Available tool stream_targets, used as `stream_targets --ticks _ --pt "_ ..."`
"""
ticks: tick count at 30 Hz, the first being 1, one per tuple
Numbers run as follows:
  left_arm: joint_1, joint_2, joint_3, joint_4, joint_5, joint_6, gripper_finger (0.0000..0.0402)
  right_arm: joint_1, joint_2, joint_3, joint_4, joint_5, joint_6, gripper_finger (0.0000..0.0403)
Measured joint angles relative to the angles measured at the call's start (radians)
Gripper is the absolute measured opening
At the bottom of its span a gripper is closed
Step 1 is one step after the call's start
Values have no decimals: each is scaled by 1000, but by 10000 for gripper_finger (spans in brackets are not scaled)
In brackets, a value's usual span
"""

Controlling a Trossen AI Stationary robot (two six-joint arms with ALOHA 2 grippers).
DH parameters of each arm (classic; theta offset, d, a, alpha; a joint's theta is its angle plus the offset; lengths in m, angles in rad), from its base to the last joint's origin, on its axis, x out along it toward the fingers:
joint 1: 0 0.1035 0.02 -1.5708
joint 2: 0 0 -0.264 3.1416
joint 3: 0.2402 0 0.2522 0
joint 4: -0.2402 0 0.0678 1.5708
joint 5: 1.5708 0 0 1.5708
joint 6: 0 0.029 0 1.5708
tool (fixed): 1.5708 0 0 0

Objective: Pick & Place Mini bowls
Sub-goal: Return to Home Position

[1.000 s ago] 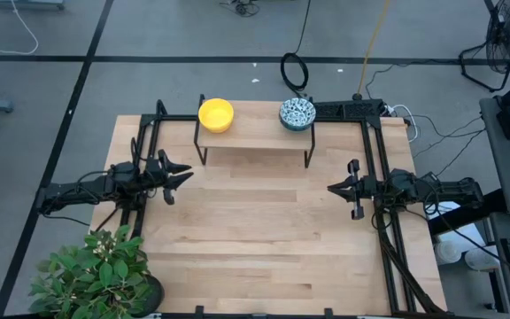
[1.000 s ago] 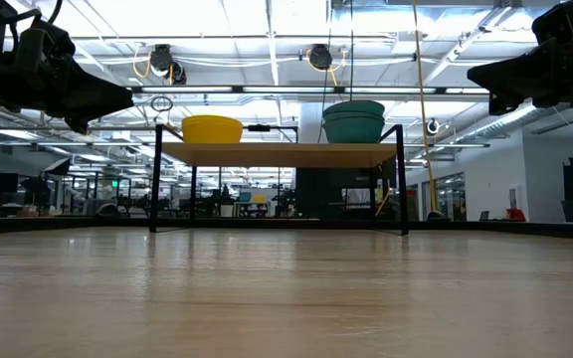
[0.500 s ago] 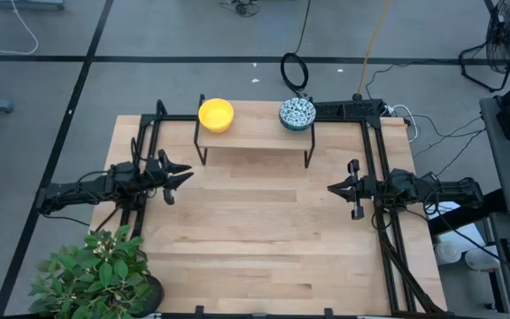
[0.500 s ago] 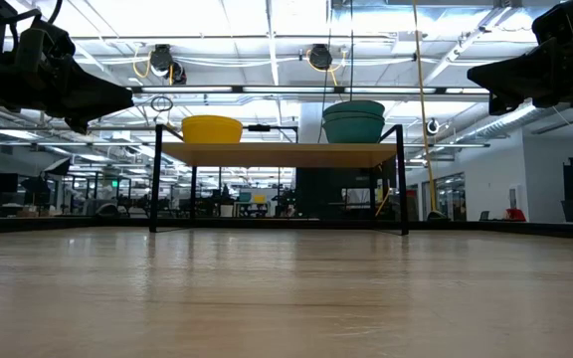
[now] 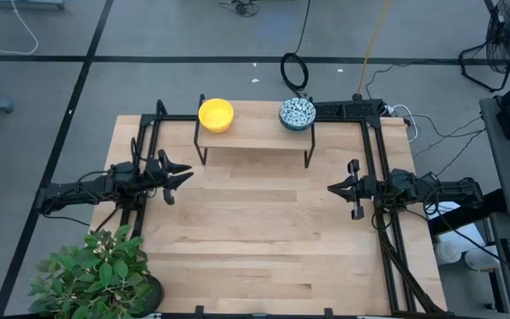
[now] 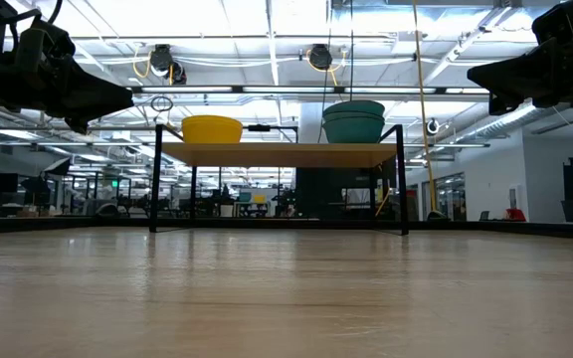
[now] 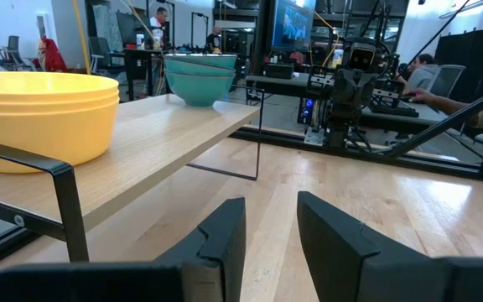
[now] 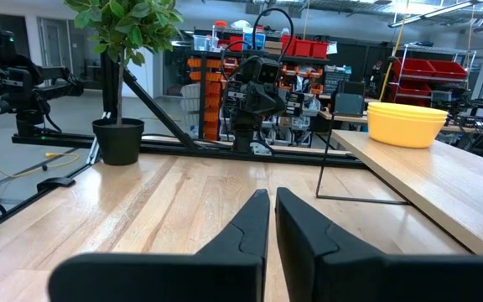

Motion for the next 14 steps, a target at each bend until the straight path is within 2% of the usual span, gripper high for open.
stream_targets --ticks 14 --pt "0 0 0 0 0 0 113 0 0 0 0 0 0 11"
